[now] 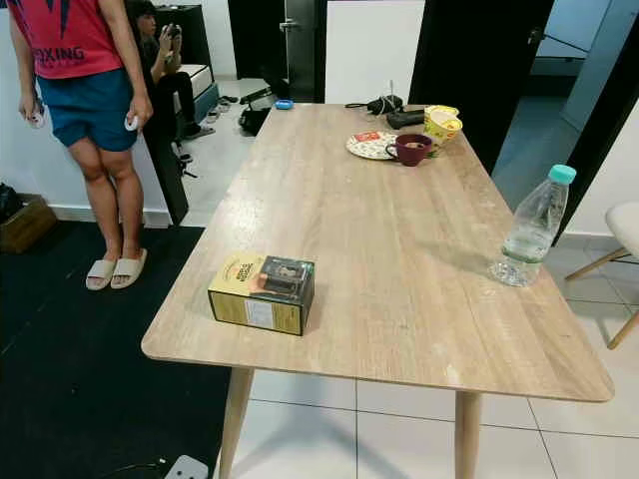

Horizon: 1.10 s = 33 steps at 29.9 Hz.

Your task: Restocking fridge

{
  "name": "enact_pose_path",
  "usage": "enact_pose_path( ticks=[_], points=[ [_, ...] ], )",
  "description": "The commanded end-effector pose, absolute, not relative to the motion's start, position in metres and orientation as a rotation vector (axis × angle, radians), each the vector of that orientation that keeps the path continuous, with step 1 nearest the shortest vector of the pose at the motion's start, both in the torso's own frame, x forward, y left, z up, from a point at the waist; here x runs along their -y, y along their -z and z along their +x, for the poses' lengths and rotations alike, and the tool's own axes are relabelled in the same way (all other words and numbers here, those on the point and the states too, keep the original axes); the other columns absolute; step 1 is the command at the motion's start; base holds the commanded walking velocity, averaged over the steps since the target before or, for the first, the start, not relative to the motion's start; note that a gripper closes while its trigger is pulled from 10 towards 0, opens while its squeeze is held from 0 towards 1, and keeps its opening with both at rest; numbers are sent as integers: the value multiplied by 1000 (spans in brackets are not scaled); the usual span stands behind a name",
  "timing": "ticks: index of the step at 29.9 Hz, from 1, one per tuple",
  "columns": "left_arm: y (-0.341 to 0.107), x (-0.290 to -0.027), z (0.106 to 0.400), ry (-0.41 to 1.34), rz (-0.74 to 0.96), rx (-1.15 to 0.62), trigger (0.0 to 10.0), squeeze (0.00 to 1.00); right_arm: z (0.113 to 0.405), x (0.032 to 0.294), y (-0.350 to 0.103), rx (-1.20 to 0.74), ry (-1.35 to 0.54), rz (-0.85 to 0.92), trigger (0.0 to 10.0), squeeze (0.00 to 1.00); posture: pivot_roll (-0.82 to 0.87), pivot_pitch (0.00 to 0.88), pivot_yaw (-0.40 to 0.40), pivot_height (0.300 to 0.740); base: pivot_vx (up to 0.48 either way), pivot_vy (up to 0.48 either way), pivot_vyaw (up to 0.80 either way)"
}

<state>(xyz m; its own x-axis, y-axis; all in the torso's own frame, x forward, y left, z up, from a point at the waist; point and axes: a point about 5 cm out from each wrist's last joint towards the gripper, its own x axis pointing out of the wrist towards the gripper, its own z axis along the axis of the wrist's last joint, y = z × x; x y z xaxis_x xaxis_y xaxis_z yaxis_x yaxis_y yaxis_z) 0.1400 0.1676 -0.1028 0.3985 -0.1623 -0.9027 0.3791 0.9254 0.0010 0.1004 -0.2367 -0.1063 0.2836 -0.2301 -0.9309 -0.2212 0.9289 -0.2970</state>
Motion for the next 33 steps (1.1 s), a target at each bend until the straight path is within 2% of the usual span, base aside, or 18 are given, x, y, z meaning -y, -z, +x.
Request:
enact_pose_path(
  ticks=[1,33],
  points=[
    [106,-174,129,356,248,-1157,10000,0,100,239,106,-1297,-5,-429,10000,0,12,0,-43,740,-368,0,0],
    [106,-172,131,361,238,-1150,10000,0,104,238,105,-1292,-11,-436,10000,0,14,0,-45,740,-461,0,0]
  ],
)
